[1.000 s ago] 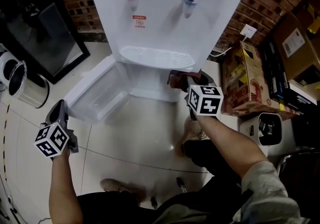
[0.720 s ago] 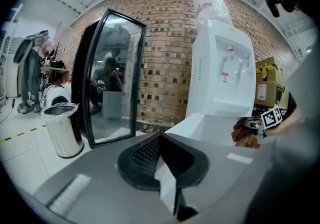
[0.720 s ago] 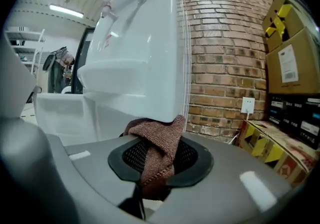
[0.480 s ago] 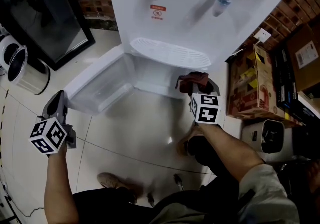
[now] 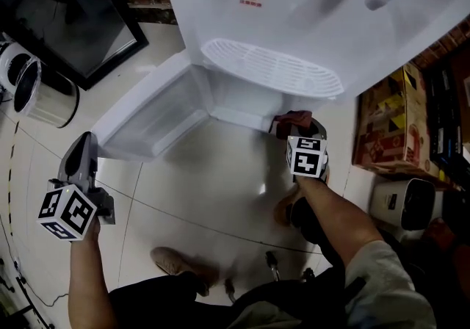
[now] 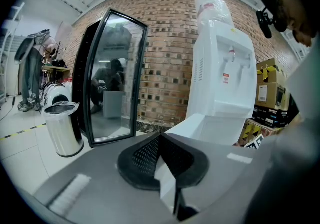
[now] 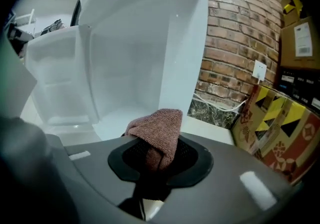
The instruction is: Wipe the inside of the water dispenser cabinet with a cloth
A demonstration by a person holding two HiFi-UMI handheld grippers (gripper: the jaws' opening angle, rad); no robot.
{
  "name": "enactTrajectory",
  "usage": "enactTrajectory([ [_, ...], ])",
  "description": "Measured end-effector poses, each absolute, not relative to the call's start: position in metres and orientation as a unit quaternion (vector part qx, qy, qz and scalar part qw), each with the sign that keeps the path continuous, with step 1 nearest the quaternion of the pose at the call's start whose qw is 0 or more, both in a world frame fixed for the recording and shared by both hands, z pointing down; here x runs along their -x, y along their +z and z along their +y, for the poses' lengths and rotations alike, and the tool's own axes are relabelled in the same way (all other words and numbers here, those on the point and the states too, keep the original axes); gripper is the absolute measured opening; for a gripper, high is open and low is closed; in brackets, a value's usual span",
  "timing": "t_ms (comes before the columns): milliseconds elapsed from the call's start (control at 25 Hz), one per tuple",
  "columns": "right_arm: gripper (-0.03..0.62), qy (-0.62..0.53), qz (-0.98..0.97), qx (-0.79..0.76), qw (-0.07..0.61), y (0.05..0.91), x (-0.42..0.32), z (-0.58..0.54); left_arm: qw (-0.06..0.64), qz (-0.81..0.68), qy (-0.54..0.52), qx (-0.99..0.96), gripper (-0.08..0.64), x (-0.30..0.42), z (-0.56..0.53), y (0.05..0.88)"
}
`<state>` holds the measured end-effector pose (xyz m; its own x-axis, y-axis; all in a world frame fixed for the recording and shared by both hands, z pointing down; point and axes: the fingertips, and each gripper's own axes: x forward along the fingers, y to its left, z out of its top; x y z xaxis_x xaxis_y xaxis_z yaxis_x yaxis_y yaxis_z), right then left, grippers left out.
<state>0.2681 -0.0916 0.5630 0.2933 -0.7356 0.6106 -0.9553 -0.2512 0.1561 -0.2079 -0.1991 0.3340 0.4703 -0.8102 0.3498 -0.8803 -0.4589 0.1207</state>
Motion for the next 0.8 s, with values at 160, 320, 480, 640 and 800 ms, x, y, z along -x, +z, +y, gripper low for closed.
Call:
enactTrajectory([
  [160,0.103,0.171,-0.544,-0.784,0.244,0.563,-0.267,-0.093,0.145,-0.504,0.124,-0.842,0.014,0.208,-0.202,0.333],
  [320,0.103,0.156,-0.536,-0.792,0.245,0.565,-0.265,-0.093,0.152,-0.510,0.131,-0.836,0.014,0.209,-0.205,0.333],
  [480,0.100,0.217,-0.536,-0.766,0.281,0.596,-0.259,-0.087,0.151,-0.510,0.128,-0.837,0.014,0.209,-0.207,0.333],
  [640,0.100,0.258,-0.530,-0.746,0.310,0.632,-0.261,-0.088,0.150,-0.512,0.127,-0.836,0.014,0.209,-0.208,0.334],
  [800,0.104,0.237,-0.510,-0.765,0.314,0.639,-0.265,-0.093,0.148,-0.513,0.127,-0.836,0.014,0.210,-0.209,0.335],
])
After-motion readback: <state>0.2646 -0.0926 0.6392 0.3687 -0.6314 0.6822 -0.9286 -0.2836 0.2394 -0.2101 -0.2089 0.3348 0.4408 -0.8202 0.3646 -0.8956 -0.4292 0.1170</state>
